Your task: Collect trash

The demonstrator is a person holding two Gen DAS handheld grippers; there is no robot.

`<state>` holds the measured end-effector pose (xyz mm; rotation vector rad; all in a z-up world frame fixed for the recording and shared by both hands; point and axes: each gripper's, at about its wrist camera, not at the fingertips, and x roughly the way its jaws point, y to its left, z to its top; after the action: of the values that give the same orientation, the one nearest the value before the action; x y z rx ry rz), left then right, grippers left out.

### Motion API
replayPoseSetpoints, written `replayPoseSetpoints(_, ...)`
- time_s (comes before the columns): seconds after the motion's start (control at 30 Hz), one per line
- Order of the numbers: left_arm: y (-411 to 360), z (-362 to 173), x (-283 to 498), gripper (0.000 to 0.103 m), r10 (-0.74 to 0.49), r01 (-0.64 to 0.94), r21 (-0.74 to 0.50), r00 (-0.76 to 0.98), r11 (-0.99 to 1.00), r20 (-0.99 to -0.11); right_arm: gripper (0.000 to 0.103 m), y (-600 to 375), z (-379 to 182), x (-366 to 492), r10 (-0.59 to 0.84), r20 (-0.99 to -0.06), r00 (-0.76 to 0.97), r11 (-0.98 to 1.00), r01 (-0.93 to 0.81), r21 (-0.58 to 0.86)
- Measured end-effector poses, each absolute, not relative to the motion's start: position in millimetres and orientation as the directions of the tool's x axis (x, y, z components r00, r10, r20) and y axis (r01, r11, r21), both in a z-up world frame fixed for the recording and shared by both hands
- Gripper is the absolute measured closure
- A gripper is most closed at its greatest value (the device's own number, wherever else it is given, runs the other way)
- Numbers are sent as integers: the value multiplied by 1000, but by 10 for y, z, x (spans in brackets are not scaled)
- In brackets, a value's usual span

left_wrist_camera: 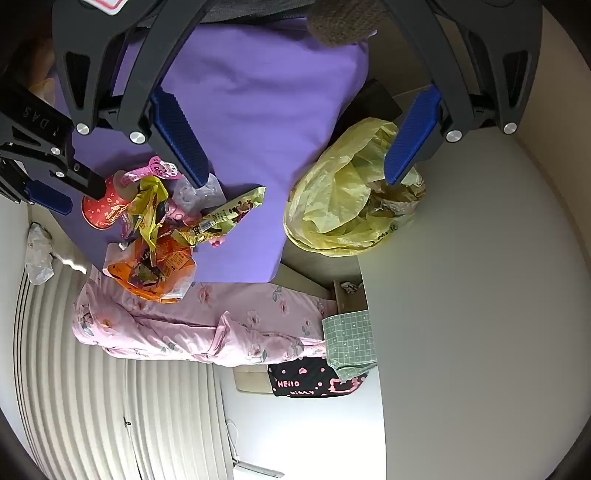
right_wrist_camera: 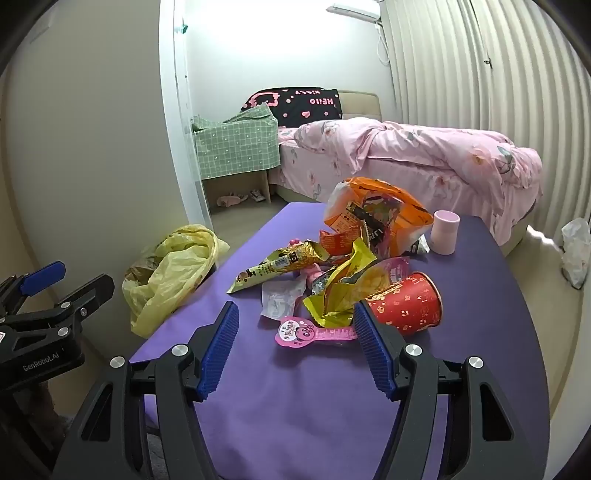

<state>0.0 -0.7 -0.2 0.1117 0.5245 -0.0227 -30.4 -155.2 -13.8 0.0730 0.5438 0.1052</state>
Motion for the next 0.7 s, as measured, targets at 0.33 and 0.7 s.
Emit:
replayPoseSetpoints(0.33, -4, -1, 0, 12, 7, 49, 98, 866, 994, -499, 42, -1615, -89, -354, 116, -506, 855, 992, -79, 94)
replayPoseSetpoints(0.7, -4, -1, -1, 12, 7, 49, 99, 867, 994, -498, 42, -1568, -108, -351, 114, -494, 862, 993, -77, 94)
